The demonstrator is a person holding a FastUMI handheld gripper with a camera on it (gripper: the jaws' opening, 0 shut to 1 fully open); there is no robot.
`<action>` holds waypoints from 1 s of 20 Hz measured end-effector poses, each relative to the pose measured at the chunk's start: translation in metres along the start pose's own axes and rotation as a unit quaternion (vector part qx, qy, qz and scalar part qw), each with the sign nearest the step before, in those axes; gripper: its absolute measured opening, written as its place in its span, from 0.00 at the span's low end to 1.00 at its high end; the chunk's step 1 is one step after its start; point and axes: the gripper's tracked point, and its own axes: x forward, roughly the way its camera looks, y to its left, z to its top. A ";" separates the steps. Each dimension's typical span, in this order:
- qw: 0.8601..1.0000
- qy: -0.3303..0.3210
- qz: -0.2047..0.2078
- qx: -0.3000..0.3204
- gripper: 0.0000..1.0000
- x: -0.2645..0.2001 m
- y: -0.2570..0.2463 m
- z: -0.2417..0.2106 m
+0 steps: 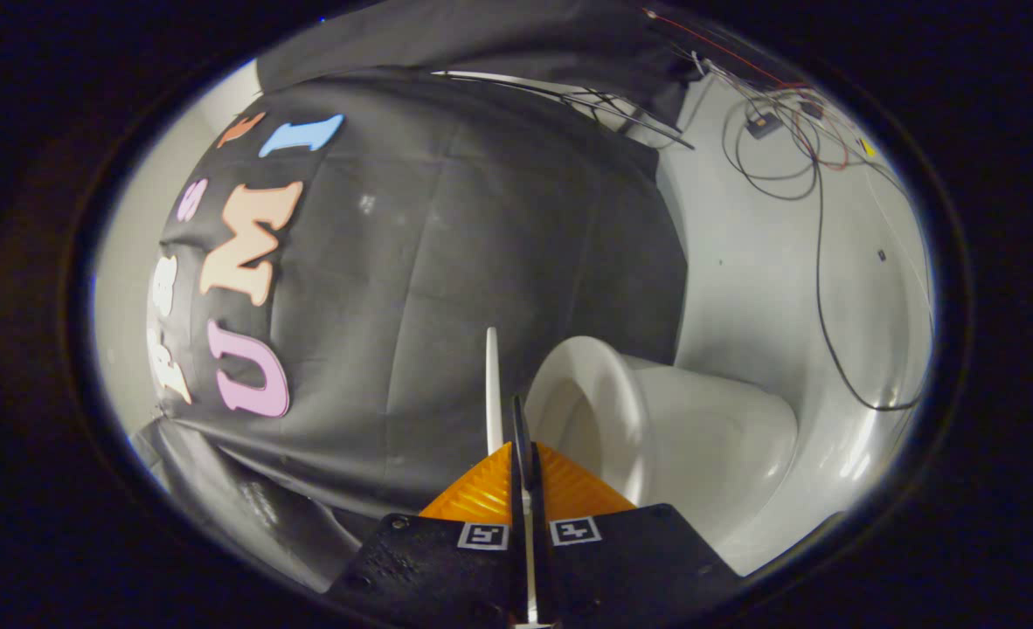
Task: Open the toilet lid.
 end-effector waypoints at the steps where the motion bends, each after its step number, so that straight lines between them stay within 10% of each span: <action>1: 1.000 -0.003 0.008 -0.016 0.03 -0.001 0.015 -0.001; 20: 0.943 0.043 0.021 -0.330 0.03 -0.006 0.246 -0.119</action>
